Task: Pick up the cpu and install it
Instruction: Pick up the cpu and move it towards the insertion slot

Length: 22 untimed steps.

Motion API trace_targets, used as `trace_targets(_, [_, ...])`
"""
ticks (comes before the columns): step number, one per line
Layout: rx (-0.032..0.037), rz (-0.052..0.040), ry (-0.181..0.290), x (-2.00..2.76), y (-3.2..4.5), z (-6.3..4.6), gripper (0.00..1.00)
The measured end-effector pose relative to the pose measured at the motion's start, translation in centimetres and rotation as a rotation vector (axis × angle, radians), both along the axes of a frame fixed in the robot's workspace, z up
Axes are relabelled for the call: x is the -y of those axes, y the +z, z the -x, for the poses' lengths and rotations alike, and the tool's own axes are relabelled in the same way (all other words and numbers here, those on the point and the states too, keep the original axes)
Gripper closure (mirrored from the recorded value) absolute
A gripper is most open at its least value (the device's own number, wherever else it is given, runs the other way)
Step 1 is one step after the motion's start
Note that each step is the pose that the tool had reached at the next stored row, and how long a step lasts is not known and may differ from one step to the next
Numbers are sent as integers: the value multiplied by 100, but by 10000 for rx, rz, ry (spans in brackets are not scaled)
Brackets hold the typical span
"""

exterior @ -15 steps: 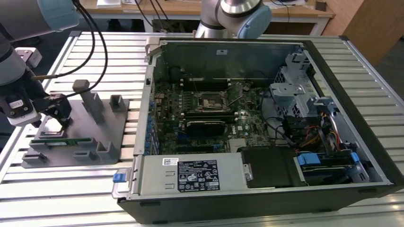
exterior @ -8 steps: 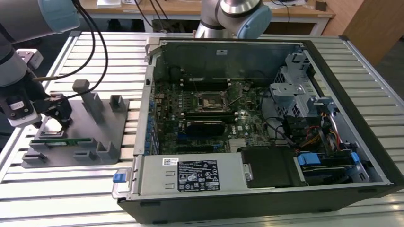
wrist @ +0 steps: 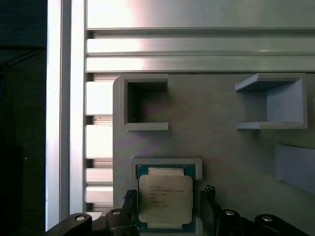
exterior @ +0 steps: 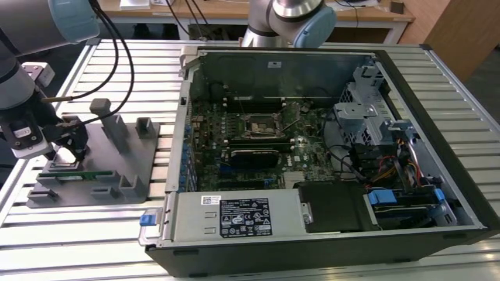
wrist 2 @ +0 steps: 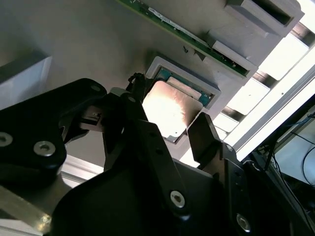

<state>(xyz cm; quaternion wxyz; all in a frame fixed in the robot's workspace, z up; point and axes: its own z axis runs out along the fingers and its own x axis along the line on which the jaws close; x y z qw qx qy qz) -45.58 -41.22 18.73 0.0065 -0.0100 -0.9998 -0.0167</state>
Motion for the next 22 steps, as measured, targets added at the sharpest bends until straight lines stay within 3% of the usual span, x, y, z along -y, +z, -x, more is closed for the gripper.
trace_targets(6, [-1,-1,0,0,-2,0,40])
trace_targets(7, [-1,0,1,0,-2,0,45])
trace_targets(9, [0,-1,0,0,-2,0,47])
trace_targets(16, [6,-23,0,0,-3,-1,47])
trace_targets(18, [4,-28,2,0,-2,0,46])
trace_targets(19, [3,-28,9,0,-1,0,40])
trace_targets(22, [1,-27,46,0,1,0,40])
